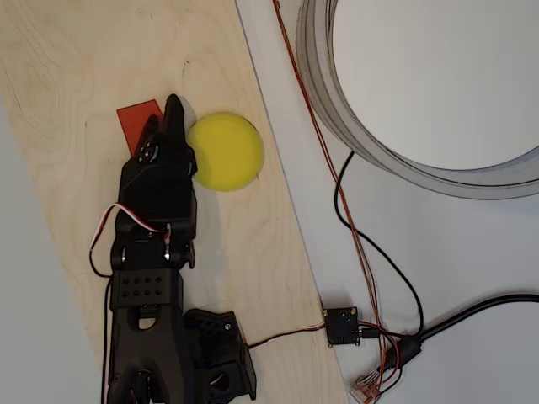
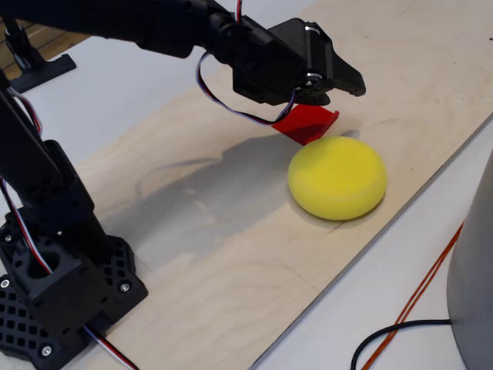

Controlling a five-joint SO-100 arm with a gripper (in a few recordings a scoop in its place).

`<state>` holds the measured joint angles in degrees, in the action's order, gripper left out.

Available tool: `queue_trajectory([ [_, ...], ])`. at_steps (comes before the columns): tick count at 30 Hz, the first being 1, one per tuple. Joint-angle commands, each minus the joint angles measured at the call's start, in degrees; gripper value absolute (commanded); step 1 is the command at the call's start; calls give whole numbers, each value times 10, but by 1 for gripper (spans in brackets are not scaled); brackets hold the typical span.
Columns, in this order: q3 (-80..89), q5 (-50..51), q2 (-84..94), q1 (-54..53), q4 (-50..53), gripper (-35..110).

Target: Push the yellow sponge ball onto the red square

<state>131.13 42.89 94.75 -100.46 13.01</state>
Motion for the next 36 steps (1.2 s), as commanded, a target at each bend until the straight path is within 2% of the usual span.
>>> queue_trajectory([
  [1,-25,-58,27,-27,2,18],
  [9,11,-171,76,-107,11,18],
  [16,87,-209,161,-140,11,18],
  [22,144,-220,227,-156,16,18],
  [27,149,-222,259,-173,63,18],
  [36,162,-173,226,-178,75,18],
])
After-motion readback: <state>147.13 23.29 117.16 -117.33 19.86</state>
